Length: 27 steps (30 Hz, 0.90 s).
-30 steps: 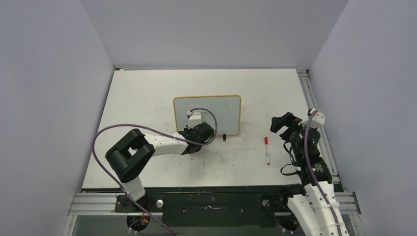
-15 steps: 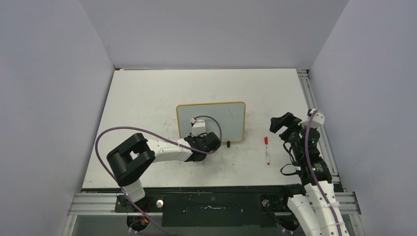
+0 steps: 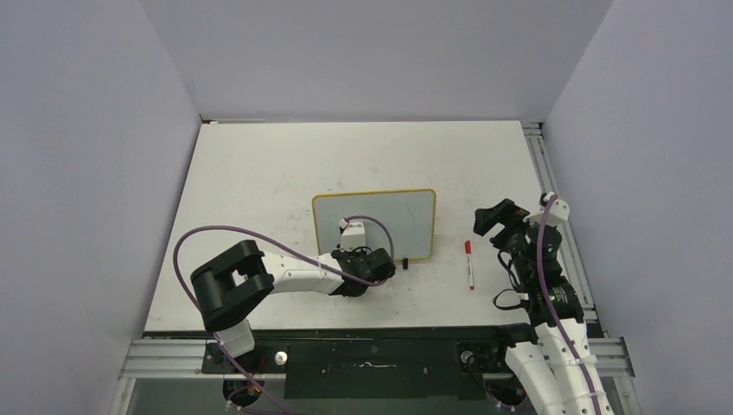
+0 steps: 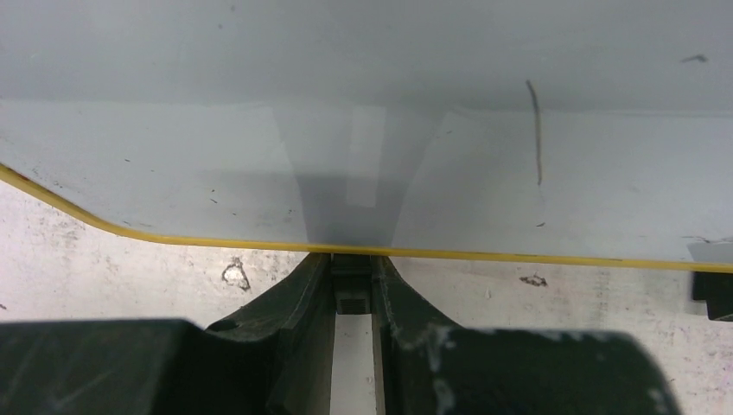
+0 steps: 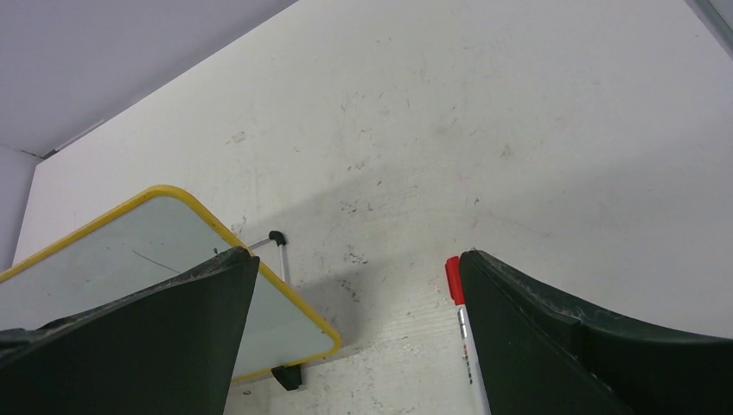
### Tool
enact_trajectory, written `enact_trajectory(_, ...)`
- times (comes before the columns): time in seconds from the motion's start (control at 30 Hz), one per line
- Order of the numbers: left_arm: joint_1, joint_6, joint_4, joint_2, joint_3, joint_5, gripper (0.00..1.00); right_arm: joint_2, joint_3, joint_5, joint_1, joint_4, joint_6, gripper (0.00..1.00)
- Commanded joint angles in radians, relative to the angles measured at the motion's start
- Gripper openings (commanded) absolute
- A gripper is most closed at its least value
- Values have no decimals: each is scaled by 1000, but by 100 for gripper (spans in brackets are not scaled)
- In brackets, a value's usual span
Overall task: Write a sentence on the whiteboard
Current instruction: Move the whiteboard to the center of the board.
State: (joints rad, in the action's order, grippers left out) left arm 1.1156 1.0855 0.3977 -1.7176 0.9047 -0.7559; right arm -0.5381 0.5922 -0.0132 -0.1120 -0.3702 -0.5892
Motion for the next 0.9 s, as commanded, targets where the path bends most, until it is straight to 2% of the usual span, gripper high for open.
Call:
enact_trajectory(0.0, 39, 63, 76, 37, 26, 31, 4, 23, 29, 33, 0, 10, -9, 90)
enact_trajectory(0.37, 63, 70, 103, 65, 22, 22, 32, 41, 31, 29, 0, -17, -8, 90)
enact_trajectory(0.63, 114, 75, 130, 117, 10, -34, 41, 44, 35, 28, 0, -27, -1, 90)
enact_trajectory(0.73, 154, 90, 152, 168, -8, -77, 53, 33, 37, 33, 0, -31, 2, 90)
enact_trajectory(0.8, 164, 91, 151, 210, -28, -68, 58, 31, 36, 32, 0, -37, 1, 90)
enact_trajectory(0.87, 173, 86, 152, 252, -48, -55, 68, 40, 36, 40, -1, -39, 11, 90)
